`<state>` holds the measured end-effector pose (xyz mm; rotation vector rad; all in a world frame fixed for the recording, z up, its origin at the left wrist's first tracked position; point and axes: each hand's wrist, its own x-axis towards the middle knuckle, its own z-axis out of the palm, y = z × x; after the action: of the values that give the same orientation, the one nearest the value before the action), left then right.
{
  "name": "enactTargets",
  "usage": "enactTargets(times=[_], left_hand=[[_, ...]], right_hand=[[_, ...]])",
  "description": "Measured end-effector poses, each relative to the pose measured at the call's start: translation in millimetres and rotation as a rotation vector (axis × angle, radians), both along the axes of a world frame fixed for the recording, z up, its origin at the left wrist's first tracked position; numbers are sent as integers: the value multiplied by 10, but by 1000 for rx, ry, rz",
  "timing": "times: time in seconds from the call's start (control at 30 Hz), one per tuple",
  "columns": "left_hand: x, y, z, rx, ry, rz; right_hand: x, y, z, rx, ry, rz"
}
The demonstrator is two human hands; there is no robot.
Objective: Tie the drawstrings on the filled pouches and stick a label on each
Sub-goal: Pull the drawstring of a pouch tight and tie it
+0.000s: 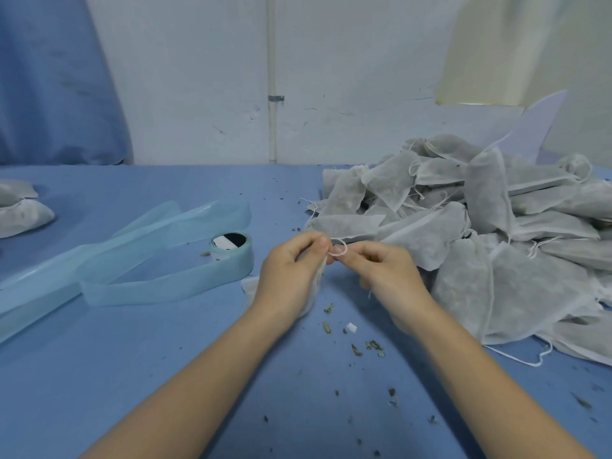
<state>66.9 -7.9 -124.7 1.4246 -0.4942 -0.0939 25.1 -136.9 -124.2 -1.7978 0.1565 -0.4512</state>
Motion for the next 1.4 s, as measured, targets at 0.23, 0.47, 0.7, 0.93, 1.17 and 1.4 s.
enactTargets(times=[0.23,0.47,0.7,0.93,1.17,1.4], left_hand=[[16,85,-79,503,-613,326],[-14,66,-106,532,-634,451],[-44,32,-133,538,-562,419],[-85,1,-175,502,-510,340],[-157,1,-133,287,-663,448],[-114,28,-99,346,-704,607]], right_hand=[[7,9,13,317,83,54],[-9,68,-3,362,89,78],[-8,99,-6,474,92,84],[24,162,10,984,161,332],[28,150,-7,981,134,291],[-28,179,-3,444,9,13]])
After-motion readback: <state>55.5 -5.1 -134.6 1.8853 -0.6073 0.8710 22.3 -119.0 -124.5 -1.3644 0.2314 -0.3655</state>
